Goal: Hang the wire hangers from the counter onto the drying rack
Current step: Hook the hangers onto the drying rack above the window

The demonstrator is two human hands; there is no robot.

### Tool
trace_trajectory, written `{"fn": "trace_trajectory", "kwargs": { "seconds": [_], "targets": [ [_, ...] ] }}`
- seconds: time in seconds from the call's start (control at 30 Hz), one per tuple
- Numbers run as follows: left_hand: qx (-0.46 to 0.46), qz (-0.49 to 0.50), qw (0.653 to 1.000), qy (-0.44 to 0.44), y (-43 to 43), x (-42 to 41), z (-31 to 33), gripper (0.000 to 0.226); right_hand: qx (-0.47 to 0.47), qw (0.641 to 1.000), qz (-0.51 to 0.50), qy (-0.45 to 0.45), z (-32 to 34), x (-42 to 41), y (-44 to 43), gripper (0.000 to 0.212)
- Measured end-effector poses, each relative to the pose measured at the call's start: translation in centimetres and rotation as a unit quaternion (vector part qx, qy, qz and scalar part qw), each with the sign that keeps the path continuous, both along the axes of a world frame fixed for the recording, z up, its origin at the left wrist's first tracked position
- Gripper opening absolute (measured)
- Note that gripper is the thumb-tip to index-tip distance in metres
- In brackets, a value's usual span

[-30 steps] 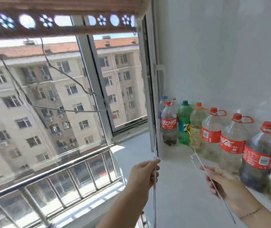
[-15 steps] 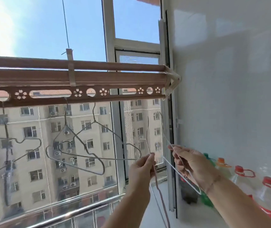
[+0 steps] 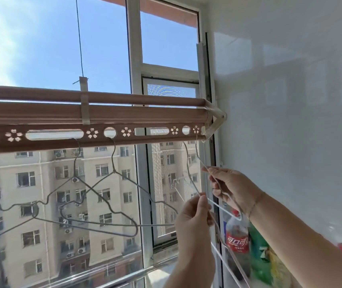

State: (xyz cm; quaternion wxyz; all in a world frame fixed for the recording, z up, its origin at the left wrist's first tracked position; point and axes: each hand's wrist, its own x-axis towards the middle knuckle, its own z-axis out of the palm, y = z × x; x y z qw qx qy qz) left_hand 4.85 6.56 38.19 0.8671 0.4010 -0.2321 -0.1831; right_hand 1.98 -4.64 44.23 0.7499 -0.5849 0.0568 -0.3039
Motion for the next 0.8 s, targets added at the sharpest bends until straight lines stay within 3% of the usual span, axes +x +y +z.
{"fn": "trace_trajectory", "kwargs": {
  "seconds": [0.33, 0.8],
  "targets": [
    [0.002, 0.051, 0.999, -0.016, 0.5, 3.8, 5.4, 0.018, -0.013, 0.999, 0.005, 0.035, 0.4, 2.0, -1.1, 0.026],
    [0.043, 0.056, 0.997, 0.033, 1.8, 6.5, 4.7, 0.013, -0.01, 0.998, 0.002, 0.054, -0.6, 3.1, 0.0, 0.029]
  ]
}}
